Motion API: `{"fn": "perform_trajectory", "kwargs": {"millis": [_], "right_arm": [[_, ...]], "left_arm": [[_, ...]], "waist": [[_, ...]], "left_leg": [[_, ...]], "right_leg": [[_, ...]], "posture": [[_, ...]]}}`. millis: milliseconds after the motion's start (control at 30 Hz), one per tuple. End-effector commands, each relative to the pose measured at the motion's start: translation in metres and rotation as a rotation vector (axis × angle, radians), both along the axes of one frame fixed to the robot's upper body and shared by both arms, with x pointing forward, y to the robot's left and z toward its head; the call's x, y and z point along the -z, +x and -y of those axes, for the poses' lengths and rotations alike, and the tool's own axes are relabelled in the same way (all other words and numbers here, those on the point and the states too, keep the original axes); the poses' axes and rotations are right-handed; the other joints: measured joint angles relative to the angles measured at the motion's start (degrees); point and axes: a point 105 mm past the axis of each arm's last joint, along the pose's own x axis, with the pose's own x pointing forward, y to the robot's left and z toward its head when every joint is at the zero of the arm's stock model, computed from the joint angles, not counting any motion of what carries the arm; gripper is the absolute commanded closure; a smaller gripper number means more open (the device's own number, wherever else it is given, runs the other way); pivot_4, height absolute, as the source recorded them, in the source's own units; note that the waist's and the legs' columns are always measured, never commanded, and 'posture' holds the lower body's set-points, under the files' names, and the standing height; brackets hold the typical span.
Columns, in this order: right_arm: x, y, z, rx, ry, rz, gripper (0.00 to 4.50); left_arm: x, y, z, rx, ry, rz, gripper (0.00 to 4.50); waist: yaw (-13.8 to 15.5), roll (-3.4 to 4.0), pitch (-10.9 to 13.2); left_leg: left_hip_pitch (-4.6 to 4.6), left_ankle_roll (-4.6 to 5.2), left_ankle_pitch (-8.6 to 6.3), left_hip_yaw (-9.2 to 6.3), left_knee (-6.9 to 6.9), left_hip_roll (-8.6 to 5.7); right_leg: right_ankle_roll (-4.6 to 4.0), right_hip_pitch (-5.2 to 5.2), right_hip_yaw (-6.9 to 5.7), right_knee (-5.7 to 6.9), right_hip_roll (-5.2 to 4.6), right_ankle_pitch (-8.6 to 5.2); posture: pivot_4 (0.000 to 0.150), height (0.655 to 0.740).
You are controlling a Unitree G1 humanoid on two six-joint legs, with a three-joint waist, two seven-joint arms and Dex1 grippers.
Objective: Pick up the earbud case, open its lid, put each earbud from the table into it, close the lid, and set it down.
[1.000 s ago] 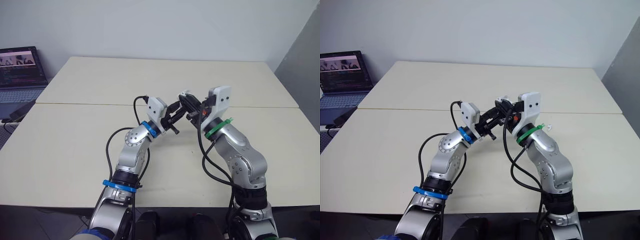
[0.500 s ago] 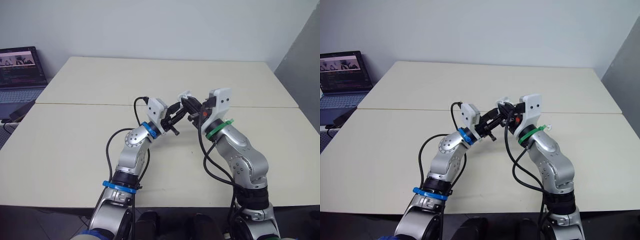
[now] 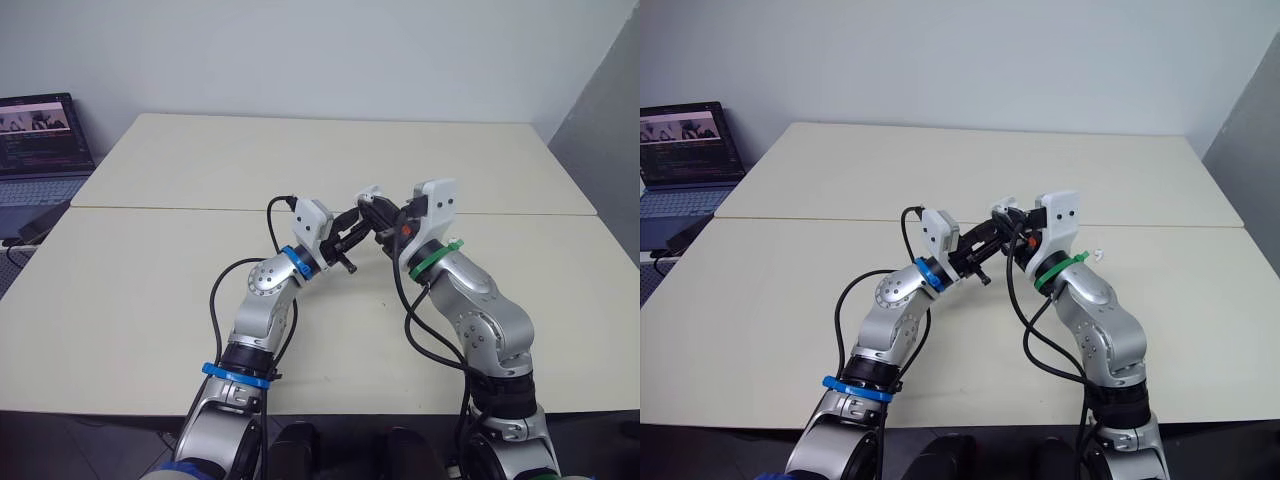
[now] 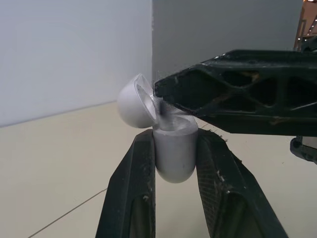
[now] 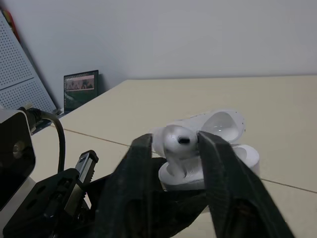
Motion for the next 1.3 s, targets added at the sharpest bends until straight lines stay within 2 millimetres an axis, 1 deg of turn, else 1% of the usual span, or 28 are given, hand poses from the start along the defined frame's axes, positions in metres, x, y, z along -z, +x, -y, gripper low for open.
{"fn": "perform_trajectory", "kwargs": {"millis": [33, 233, 300, 367, 433, 467, 500, 567, 600, 667, 700, 767, 800, 867, 933, 1000, 1067, 1200, 1300], "right_arm": [[-0.006, -0.002, 0.002, 0.008, 0.003, 0.022, 2.38], [-0.010, -0.005, 0.005, 0.003, 0.005, 0.047, 2.38], [-0.020, -0.019, 0.004, -0.068, 0.019, 0.088, 2.38], [-0.029, -0.038, 0.002, -0.164, 0.003, 0.126, 2.38], [-0.036, -0.055, 0.009, -0.215, -0.033, 0.142, 2.38], [-0.037, -0.060, 0.012, -0.227, -0.046, 0.143, 2.38], [-0.037, -0.064, 0.020, -0.226, -0.078, 0.135, 2.38], [-0.036, -0.064, 0.039, -0.196, -0.127, 0.107, 2.38], [-0.032, -0.060, 0.051, -0.158, -0.154, 0.075, 2.38], [-0.024, -0.053, 0.069, -0.090, -0.201, 0.025, 2.38], [-0.015, -0.043, 0.089, -0.008, -0.237, -0.018, 2.38], [-0.003, -0.030, 0.119, 0.103, -0.281, -0.077, 2.38], [0.002, -0.024, 0.130, 0.146, -0.293, -0.101, 2.38], [0.023, -0.006, 0.156, 0.238, -0.370, -0.174, 2.38], [0.039, 0.007, 0.173, 0.291, -0.377, -0.247, 2.38], [0.046, 0.020, 0.181, 0.325, -0.356, -0.273, 2.38], [0.050, 0.031, 0.184, 0.350, -0.323, -0.301, 2.38], [0.057, 0.045, 0.181, 0.383, -0.274, -0.321, 2.38], [0.065, 0.053, 0.174, 0.411, -0.246, -0.329, 2.38]], "left_arm": [[-0.022, -0.007, 0.005, 0.025, -0.035, 0.081, 3.75], [-0.021, -0.007, 0.005, 0.029, -0.032, 0.076, 3.75], [-0.017, -0.004, 0.002, 0.016, -0.028, 0.060, 3.75], [-0.014, -0.002, -0.003, -0.001, -0.027, 0.044, 3.75], [-0.011, 0.000, -0.006, -0.010, -0.021, 0.039, 3.75], [-0.011, 0.000, -0.007, -0.012, -0.020, 0.039, 3.75], [-0.011, 0.001, -0.008, -0.014, -0.018, 0.038, 3.75], [-0.010, 0.001, -0.010, -0.019, -0.016, 0.037, 3.75], [-0.009, 0.002, -0.011, -0.022, -0.013, 0.037, 3.75], [-0.009, 0.002, -0.012, -0.026, -0.010, 0.037, 3.75], [-0.008, 0.003, -0.013, -0.029, -0.009, 0.036, 3.75], [-0.008, 0.003, -0.014, -0.033, -0.006, 0.036, 3.75], [-0.007, 0.003, -0.015, -0.035, -0.005, 0.035, 3.75], [-0.006, 0.003, -0.016, -0.037, 0.000, 0.035, 3.75], [-0.006, 0.003, -0.015, -0.034, 0.007, 0.039, 3.75], [-0.006, 0.003, -0.015, -0.032, 0.010, 0.041, 3.75], [-0.007, 0.002, -0.015, -0.030, 0.011, 0.045, 3.75], [-0.007, 0.001, -0.016, -0.033, 0.013, 0.049, 3.75], [-0.007, 0.000, -0.017, -0.038, 0.013, 0.050, 3.75]], "waist": [[0.0, 0.00, 0.0], [0.0, 0.00, 0.0], [0.0, 0.00, 0.0], [0.0, 0.04, 0.0], [0.0, 0.05, 0.0], [0.0, 0.05, 0.0], [0.0, 0.05, 0.0], [0.1, 0.05, 0.0], [0.1, 0.05, 0.0], [0.1, 0.05, 0.0], [0.1, 0.05, 0.0], [0.1, 0.05, 0.0], [0.1, 0.05, 0.0], [0.1, 0.05, 0.0], [0.1, 0.05, 0.0], [0.0, 0.07, 0.0], [-0.3, 0.08, 0.0], [-0.4, 0.09, 0.0], [-0.4, 0.10, 0.0]], "left_leg": [[0.00, 0.00, 0.00, 0.00, 0.00, 0.00], [0.00, 0.00, 0.00, 0.00, 0.00, 0.00], [0.00, 0.00, 0.00, 0.00, 0.00, 0.00], [0.00, 0.01, 0.00, 0.00, 0.00, 0.00], [-0.01, 0.01, -0.01, 0.01, 0.00, -0.01], [-0.01, 0.02, -0.01, 0.00, 0.01, 0.00], [-0.01, 0.02, -0.01, -0.02, -0.01, 0.01], [-0.01, 0.02, -0.01, -0.05, 0.00, 0.02], [-0.01, 0.02, -0.01, -0.04, 0.00, 0.01], [-0.01, 0.02, -0.01, -0.03, 0.00, 0.01], [-0.01, 0.02, -0.02, -0.01, 0.00, 0.01], [-0.01, 0.02, -0.01, 0.01, 0.00, 0.01], [-0.01, 0.03, -0.01, 0.03, 0.00, 0.00], [-0.01, 0.03, -0.01, 0.09, 0.01, 0.00], [0.00, 0.03, -0.01, 0.14, 0.01, 0.00], [0.00, 0.03, -0.01, 0.18, 0.00, 0.01], [0.00, 0.03, -0.01, 0.21, 0.00, 0.02], [0.00, 0.03, -0.01, 0.21, 0.00, 0.02], [0.00, 0.03, -0.01, 0.24, 0.01, 0.00]], "right_leg": [[0.00, 0.00, 0.00, 0.00, 0.00, 0.00], [0.00, 0.00, 0.00, 0.00, 0.00, 0.00], [0.00, 0.00, 0.00, -0.01, 0.00, 0.00], [0.00, 0.01, 0.01, -0.04, 0.00, 0.00], [0.00, 0.01, 0.02, -0.05, -0.01, 0.00], [0.01, 0.01, 0.01, -0.05, -0.01, 0.00], [0.01, 0.01, 0.00, -0.05, -0.01, -0.01], [0.01, 0.03, -0.03, -0.07, -0.02, -0.01], [0.01, 0.04, -0.04, -0.08, -0.04, -0.01], [0.01, 0.06, -0.04, -0.10, -0.07, -0.01], [0.01, 0.05, -0.03, -0.10, -0.11, -0.01], [0.01, 0.06, -0.04, -0.09, -0.19, -0.01], [0.01, 0.06, -0.03, -0.09, -0.20, -0.01], [0.01, 0.05, -0.01, -0.07, -0.20, -0.01], [0.01, 0.06, -0.01, -0.07, -0.16, -0.01], [0.01, 0.05, 0.01, -0.05, -0.13, -0.01], [0.00, 0.03, 0.03, -0.04, -0.14, -0.01], [0.00, 0.03, 0.03, -0.03, -0.10, 0.00], [0.00, 0.04, 0.05, -0.03, -0.10, 0.00]], "posture": [[0.150, 0.7400], [0.150, 0.7400], [0.150, 0.7400], [0.150, 0.7400], [0.150, 0.7400], [0.150, 0.7400], [0.150, 0.7400], [0.150, 0.7400], [0.150, 0.7400], [0.150, 0.7400], [0.150, 0.7400], [0.150, 0.7400], [0.150, 0.7400], [0.150, 0.7400], [0.150, 0.7400], [0.150, 0.7400], [0.150, 0.7400], [0.150, 0.7400], [0.150, 0.7400]]}}
